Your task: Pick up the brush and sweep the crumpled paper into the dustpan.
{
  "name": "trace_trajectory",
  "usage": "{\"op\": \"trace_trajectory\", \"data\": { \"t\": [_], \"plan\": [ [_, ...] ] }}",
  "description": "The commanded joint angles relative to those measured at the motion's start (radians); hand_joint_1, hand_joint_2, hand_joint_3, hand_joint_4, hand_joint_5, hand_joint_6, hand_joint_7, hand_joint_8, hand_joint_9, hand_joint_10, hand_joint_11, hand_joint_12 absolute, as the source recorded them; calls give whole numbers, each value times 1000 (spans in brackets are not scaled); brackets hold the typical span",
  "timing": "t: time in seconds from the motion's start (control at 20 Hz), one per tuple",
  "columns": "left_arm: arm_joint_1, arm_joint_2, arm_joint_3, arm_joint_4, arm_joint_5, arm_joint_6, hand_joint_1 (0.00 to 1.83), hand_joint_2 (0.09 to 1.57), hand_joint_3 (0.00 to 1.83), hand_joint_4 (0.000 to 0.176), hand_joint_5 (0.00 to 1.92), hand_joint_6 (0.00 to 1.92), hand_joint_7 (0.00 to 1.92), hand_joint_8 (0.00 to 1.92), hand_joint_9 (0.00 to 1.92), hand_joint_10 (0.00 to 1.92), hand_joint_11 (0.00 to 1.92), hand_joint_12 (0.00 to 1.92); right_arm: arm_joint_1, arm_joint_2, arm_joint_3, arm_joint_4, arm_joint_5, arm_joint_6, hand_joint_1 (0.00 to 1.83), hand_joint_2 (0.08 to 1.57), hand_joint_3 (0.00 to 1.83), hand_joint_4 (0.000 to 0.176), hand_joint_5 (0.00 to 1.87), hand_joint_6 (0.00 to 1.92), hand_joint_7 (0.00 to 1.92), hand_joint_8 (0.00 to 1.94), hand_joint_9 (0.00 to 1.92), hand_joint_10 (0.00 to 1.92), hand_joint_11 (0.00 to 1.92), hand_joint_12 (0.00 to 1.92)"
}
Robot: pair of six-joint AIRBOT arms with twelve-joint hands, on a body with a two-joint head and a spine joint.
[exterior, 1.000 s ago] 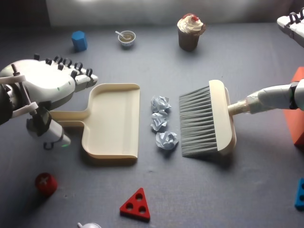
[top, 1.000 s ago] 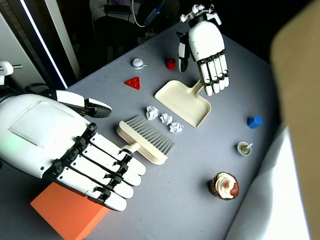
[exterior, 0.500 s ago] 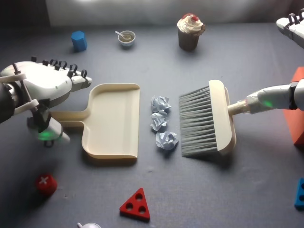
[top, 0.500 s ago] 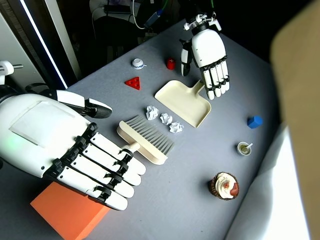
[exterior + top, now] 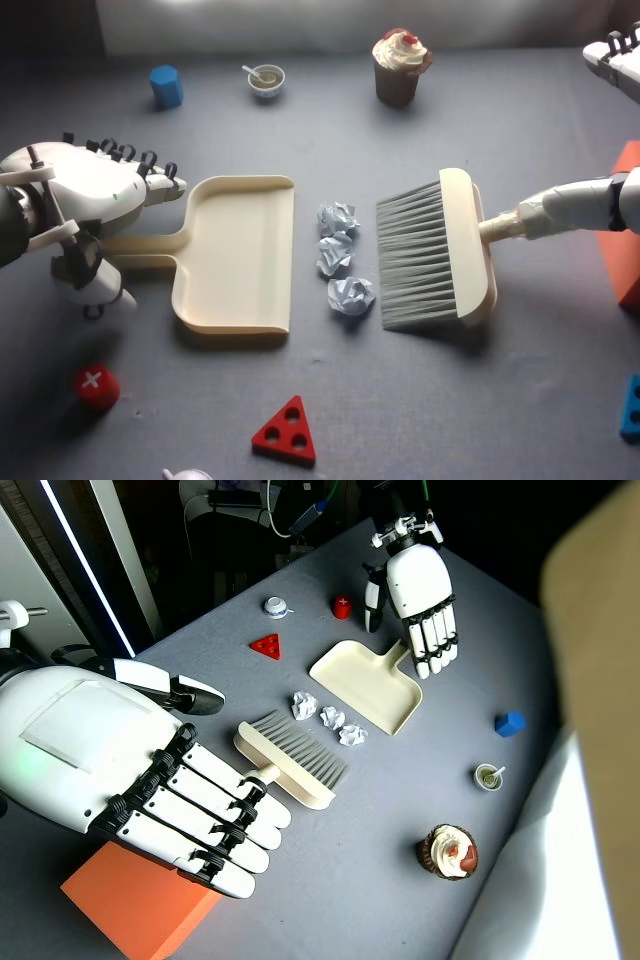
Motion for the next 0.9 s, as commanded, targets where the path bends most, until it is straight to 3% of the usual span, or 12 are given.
{"op": "trace_trajectory", "data": {
  "t": [0.0,0.85],
  "plan": [
    [-1,-2,7,25,63,7,976,940,4,0,144,1,150,3,169,5,181,61,7,13,0,-44,-88,2,0,923,2,0,24,0,69,0,77,0,85,2],
    [24,-32,37,28,62,17,906,980,12,0,133,0,173,0,210,0,232,67,6,13,-2,-50,-88,2,0,905,0,0,72,9,110,7,121,9,149,23]
  ]
}}
